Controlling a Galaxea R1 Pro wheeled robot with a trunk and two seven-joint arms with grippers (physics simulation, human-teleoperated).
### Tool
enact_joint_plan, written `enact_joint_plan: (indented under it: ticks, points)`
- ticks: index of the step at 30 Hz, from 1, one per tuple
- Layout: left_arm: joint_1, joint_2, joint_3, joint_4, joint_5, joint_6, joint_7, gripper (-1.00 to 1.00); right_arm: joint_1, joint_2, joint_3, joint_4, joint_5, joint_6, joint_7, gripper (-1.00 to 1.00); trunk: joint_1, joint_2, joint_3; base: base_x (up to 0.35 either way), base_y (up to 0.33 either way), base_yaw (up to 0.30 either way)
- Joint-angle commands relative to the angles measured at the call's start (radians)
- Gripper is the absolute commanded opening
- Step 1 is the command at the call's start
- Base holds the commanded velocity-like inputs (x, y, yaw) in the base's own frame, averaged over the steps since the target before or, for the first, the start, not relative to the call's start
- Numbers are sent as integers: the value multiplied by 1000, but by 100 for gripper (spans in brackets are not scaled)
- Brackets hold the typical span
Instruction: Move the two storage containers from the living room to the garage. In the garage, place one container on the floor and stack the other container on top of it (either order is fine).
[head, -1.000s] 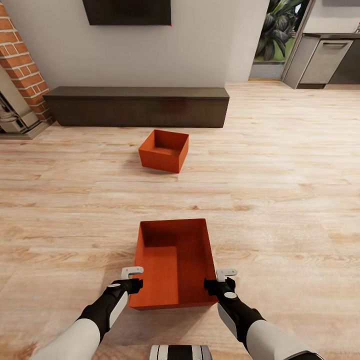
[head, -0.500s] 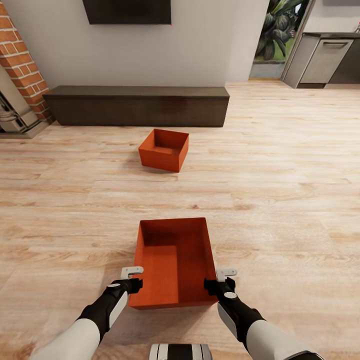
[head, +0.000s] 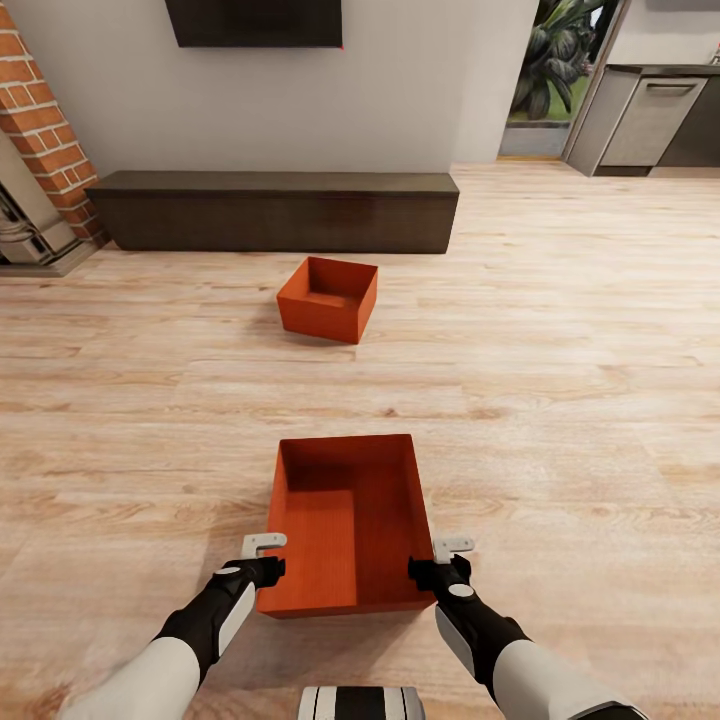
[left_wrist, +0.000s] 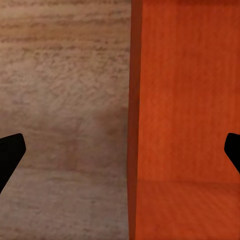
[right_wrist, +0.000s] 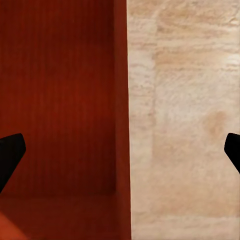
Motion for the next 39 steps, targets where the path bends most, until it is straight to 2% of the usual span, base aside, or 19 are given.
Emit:
enact_joint_plan:
  ticks: [1,39]
  points:
    - [0,0,-1,-2,6,5,4,100,-1,-1,8,1,-9,-4,-5,100,0,0,-1,0,0,0]
    - [0,-5,-3,3,6,5,4,100,-1,-1,8,1,-9,-5,-5,100,0,0,-1,15,0,0]
